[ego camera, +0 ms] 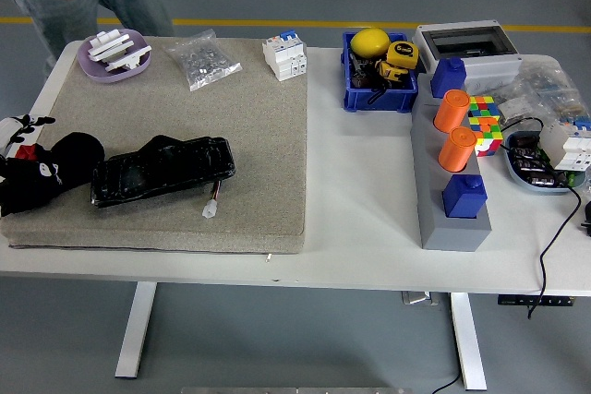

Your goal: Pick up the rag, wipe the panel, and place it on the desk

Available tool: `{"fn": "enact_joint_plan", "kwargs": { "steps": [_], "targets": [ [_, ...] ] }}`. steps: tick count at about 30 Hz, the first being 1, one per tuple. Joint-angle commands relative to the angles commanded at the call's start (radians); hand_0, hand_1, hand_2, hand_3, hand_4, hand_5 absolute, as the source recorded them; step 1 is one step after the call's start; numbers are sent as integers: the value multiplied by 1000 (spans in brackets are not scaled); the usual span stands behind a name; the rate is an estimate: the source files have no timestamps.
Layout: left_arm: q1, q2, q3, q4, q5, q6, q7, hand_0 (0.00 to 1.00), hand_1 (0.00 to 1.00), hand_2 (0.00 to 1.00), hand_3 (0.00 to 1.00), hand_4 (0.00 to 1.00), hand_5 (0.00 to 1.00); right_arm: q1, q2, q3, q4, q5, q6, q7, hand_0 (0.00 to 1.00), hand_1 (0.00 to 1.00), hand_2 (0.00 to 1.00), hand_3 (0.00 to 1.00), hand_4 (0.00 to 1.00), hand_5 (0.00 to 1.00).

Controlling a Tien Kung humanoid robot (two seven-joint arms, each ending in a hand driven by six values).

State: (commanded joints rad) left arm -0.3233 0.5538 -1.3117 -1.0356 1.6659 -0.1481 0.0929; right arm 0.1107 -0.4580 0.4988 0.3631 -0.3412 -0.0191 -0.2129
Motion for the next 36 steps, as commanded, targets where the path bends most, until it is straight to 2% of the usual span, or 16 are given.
{"fn": "enact_joint_plan", "kwargs": {
  "steps": [4, 5, 7, 10, 11, 16, 17, 22, 23, 28, 29, 34, 35, 36],
  "targets": [
    [-12, -5, 10, 21, 4, 4, -4, 926, 977, 975, 880, 815, 79, 0, 1, 6, 2, -4, -2, 1, 757, 618, 635, 616, 998, 629],
    [-16, -7, 14, 27, 4, 4, -5, 916, 950, 934, 846, 824, 74, 0, 1, 9, 2, -6, -3, 1, 757, 618, 635, 615, 998, 629],
    [-23, -9, 22, 39, 5, 5, -5, 916, 950, 934, 846, 824, 74, 0, 1, 12, 3, -9, -4, 2, 757, 618, 635, 615, 998, 629],
    [-40, -9, 45, 73, 8, 7, -6, 916, 950, 934, 846, 824, 74, -1, 2, 16, 3, -10, -6, 3, 757, 618, 635, 615, 998, 629],
    [-44, -9, 52, 82, 9, 8, -6, 828, 880, 869, 790, 827, 68, -2, 2, 16, 2, -9, -6, 3, 758, 617, 635, 616, 998, 627],
    [-69, -15, 78, 137, 6, 17, -4, 828, 880, 869, 790, 827, 68, -3, 3, 13, 1, -6, -4, 2, 758, 617, 635, 616, 998, 627],
    [-72, -16, 82, 146, 0, 17, -4, 615, 747, 772, 668, 789, 48, -2, 3, 12, 1, -5, -3, 2, 758, 617, 635, 617, 998, 628],
    [-83, -26, 101, 182, -30, 36, -13, 615, 747, 772, 668, 789, 48, -4, 5, 13, 0, -4, -3, 3, 758, 617, 635, 617, 998, 628],
    [-85, -28, 105, 190, -35, 44, -17, 436, 571, 641, 616, 680, 13, -4, 5, 14, 1, -5, -4, 3, 760, 618, 634, 616, 998, 628],
    [-97, -39, 125, 219, -60, 72, -23, 436, 571, 641, 616, 680, 13, -4, 8, 17, 0, -6, -6, 5, 760, 618, 634, 616, 998, 628],
    [-98, -41, 127, 222, -60, 76, -24, 337, 424, 577, 583, 467, 2, -3, 8, 17, 0, -6, -6, 5, 759, 618, 634, 617, 998, 627],
    [-105, -52, 137, 230, -55, 101, -31, 337, 424, 577, 583, 467, 2, -3, 8, 18, 0, -8, -7, 6, 759, 618, 634, 617, 998, 627],
    [-106, -54, 139, 233, -52, 109, -33, 316, 313, 533, 545, 281, 2, -3, 8, 19, 0, -8, -7, 6, 760, 618, 634, 616, 998, 627],
    [-106, -55, 140, 234, -50, 114, -34, 316, 313, 533, 545, 281, 2, -3, 8, 19, 0, -8, -8, 6, 760, 618, 634, 616, 998, 627]
  ]
}}
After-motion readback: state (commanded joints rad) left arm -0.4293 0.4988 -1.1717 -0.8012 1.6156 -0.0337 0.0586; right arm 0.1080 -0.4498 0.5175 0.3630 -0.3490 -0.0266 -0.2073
